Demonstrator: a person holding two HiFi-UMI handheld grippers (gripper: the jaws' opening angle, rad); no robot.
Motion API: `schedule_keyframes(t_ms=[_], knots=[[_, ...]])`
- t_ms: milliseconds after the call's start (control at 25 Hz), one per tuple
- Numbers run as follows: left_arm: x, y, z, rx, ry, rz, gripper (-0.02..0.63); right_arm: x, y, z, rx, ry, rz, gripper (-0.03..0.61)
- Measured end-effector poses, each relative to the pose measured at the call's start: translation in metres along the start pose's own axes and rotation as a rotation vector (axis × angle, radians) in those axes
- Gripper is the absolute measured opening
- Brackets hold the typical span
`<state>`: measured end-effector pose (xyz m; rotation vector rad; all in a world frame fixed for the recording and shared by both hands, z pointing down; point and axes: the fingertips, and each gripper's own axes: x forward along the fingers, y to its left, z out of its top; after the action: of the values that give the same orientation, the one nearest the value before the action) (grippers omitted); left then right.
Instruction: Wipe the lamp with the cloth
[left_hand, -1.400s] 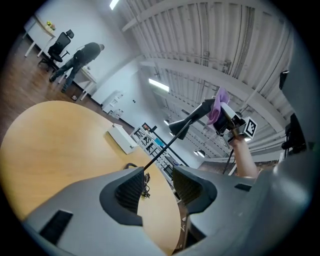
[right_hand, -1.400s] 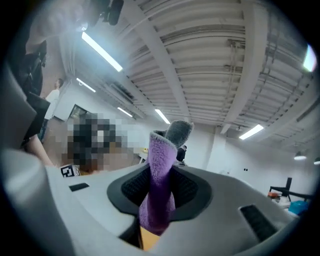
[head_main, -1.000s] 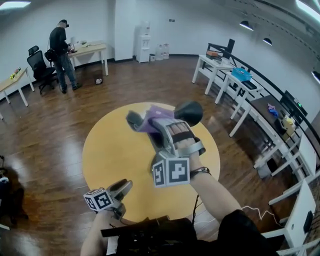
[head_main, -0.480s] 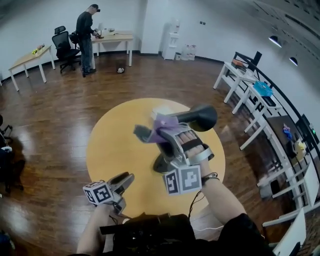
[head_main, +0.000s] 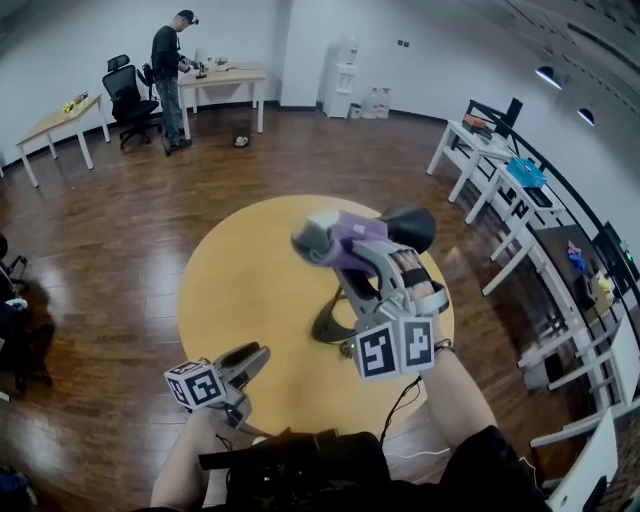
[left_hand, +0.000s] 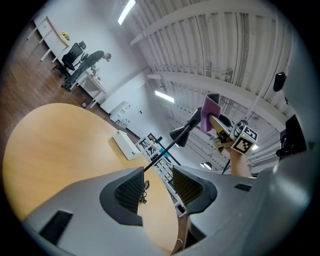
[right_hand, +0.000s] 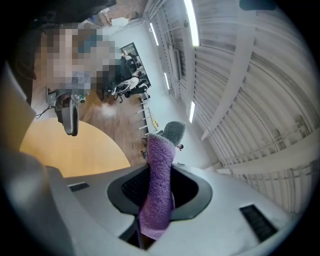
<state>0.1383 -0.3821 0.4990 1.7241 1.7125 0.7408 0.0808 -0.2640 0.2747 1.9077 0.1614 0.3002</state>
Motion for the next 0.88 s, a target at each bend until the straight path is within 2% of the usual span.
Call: schedule_keyframes(t_ms=[160,320,560,720,880], knots=[[-0.003,-0.001,0.011,-0.011,0.001,-0.012,0.176,0.015,-0.014,0.017,0.005,0.005,-0.026,0.103],[0.001,-0.009,0.003,-0.001,-0.007,-0.025,0.176,0.02,-0.013,0.015,0.027,0.017,-0.017,0.103],[0.013,-0.018,-0.002,0.005,-0.013,-0.039,0.176,0.025,0.002,0.01,0.087,0.015,0.083,0.103],[0.02,-0.029,-0.003,0.009,-0.008,-0.057,0.176,0.016,0.011,0.011,0.111,-0.035,0.147,0.103],[0.024,-0.037,-0.012,-0.013,0.026,-0.069,0.176,0.0,0.01,0.009,0.198,-0.103,0.18,0.103]])
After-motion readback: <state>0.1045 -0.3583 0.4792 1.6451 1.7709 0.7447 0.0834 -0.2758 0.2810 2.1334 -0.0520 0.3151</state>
